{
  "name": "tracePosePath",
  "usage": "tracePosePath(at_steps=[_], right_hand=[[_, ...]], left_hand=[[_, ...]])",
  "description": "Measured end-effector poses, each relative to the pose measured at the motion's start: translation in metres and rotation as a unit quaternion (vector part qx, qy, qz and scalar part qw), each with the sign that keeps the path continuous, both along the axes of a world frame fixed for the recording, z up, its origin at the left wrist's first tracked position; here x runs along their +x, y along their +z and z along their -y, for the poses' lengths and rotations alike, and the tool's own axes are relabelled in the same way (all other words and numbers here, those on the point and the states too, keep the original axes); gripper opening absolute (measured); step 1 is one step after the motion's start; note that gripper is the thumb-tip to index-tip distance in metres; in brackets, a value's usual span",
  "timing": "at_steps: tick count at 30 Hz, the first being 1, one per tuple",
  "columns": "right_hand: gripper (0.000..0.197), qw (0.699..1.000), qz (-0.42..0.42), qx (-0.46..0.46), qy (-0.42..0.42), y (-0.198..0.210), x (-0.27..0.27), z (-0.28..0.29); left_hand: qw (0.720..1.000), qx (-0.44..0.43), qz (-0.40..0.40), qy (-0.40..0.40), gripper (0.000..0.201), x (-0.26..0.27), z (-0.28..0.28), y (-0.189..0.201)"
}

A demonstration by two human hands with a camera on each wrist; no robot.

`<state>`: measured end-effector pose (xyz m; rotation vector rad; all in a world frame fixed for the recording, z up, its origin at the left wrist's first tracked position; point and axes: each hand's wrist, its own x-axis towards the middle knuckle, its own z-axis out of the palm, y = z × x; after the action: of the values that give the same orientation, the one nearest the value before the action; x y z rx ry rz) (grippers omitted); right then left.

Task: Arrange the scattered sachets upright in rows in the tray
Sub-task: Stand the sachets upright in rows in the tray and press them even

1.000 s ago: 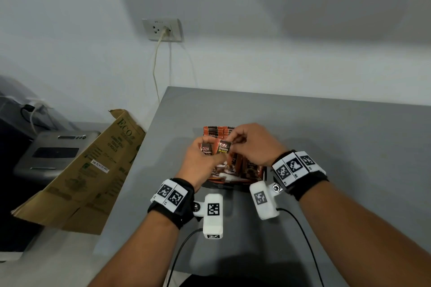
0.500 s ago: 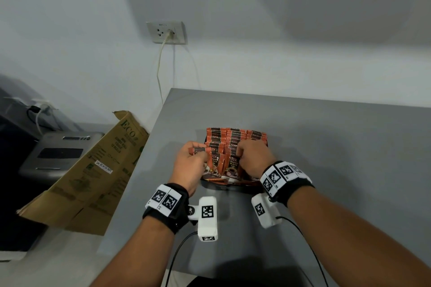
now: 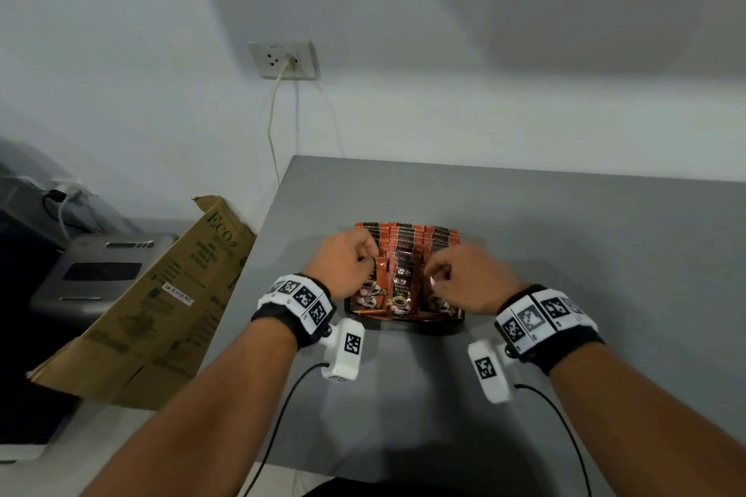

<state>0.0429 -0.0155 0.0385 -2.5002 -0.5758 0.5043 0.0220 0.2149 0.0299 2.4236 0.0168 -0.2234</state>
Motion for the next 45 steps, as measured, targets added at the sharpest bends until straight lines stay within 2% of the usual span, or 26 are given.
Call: tracePosePath(at_steps=[5,12,15,18,20,21,23,26,29,32,34,37,39,41,43,45], right_hand=[[0.027,0.997,-0.029,-0.040,0.056,0.002,-0.017,0.012],[0.030,0.995,-0.011,-0.067,0.070,-0.023,-0.025,0.011],[0.027,0.995,-0.010,-0.070,0.074,-0.028,-0.024,0.010],[0.024,0.996,-0.004,-0.060,0.073,-0.030,-0.024,0.012],[0.023,0.996,0.010,-0.051,0.072,-0.032,-0.025,0.013],[0.023,0.996,0.017,-0.048,0.070,-0.032,-0.025,0.014],[0.022,0.997,0.024,-0.038,0.061,-0.033,-0.026,0.015],[0.022,0.998,0.033,-0.018,0.048,-0.033,-0.029,0.016],[0.023,0.999,0.036,0.006,0.031,-0.034,-0.032,0.018],[0.021,0.999,0.034,0.027,-0.002,-0.033,-0.033,0.021],[0.017,0.997,0.034,0.053,-0.036,-0.027,-0.033,0.024],[0.014,0.983,0.042,0.135,-0.118,-0.013,-0.032,0.028],[0.018,0.960,0.029,0.209,-0.185,-0.006,-0.030,0.027],[0.021,0.922,-0.017,0.302,-0.241,-0.004,-0.028,0.020],[0.022,0.877,-0.083,0.381,-0.282,-0.002,-0.028,0.007],[0.018,0.841,-0.130,0.424,-0.311,-0.001,-0.030,-0.007]], left_hand=[[0.990,0.113,-0.041,-0.072,0.026,0.011,0.004,-0.008],[0.986,0.151,0.003,-0.071,0.023,0.006,0.003,-0.026],[0.989,0.134,0.020,-0.055,0.016,0.002,-0.001,-0.029],[0.997,0.055,0.047,-0.039,0.005,-0.007,-0.003,-0.023],[0.997,-0.001,0.005,-0.080,0.017,-0.018,-0.002,-0.013],[0.993,-0.004,-0.033,-0.112,0.025,-0.024,-0.001,-0.011],[0.984,0.047,-0.068,-0.158,0.035,-0.031,-0.001,-0.012],[0.982,0.095,-0.043,-0.159,0.022,-0.034,-0.006,-0.022],[0.982,0.092,-0.019,-0.162,0.010,-0.036,-0.006,-0.024],[0.985,0.078,0.009,-0.152,0.009,-0.040,-0.003,-0.025],[0.993,0.041,0.030,-0.106,0.009,-0.042,-0.002,-0.022],[0.996,-0.063,0.068,0.010,0.012,-0.039,0.000,-0.013],[0.985,-0.123,0.081,0.094,0.012,-0.035,0.005,-0.006],[0.969,-0.172,0.065,0.163,0.011,-0.031,0.012,-0.006],[0.938,-0.270,0.021,0.217,0.011,-0.031,0.027,-0.007],[0.871,-0.419,-0.030,0.254,0.007,-0.033,0.046,-0.002]])
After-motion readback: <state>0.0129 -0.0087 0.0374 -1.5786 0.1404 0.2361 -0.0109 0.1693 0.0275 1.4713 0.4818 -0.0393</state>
